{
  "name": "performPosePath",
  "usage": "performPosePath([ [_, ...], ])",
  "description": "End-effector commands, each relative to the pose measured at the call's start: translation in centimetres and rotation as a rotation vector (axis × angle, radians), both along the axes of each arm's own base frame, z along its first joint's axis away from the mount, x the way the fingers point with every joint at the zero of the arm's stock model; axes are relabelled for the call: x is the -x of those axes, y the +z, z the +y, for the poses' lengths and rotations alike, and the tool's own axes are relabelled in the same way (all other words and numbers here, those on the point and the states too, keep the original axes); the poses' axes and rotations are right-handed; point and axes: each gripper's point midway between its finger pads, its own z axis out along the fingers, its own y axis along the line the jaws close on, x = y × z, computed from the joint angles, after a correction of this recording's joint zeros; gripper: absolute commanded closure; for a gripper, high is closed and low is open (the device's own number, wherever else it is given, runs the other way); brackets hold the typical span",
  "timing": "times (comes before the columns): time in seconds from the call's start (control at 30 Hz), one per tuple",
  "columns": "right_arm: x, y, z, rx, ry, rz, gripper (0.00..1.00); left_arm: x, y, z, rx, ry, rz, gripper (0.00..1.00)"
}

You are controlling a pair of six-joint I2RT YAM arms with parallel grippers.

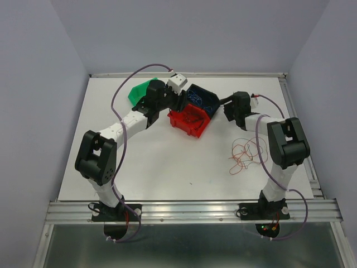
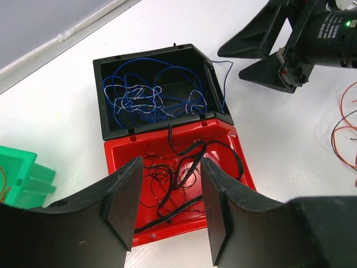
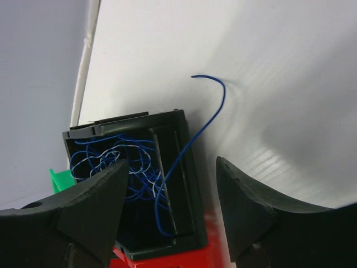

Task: Untangle the cables

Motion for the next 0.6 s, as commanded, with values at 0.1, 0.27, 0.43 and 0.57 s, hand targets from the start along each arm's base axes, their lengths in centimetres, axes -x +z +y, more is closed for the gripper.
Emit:
performPosePath([
  [0.1, -1.4, -0.1, -0.4, -0.079, -0.077, -0.072, 0.36, -0.1, 3.8, 0.1, 0.057, -0.003, -0.088, 0.44],
  [0.27, -1.6, -1.0, -0.6, -0.074, -0.097, -0.065, 0.77, -0.5, 3.8, 0.4, 0.059, 0.003, -0.087, 0.44],
  [0.43, -1.2, -0.1, -1.7, 0.018, -0.132, -0.092, 0.99, -0.8, 4.0, 0.5, 0.061, 0.007, -0.088, 0.44],
  [0.57, -1.2, 1.5, -1.1, 0.116, -0.101, -0.133, 1.0, -0.8, 3.8, 0.4, 0.062, 0.005, -0.079, 0.44],
])
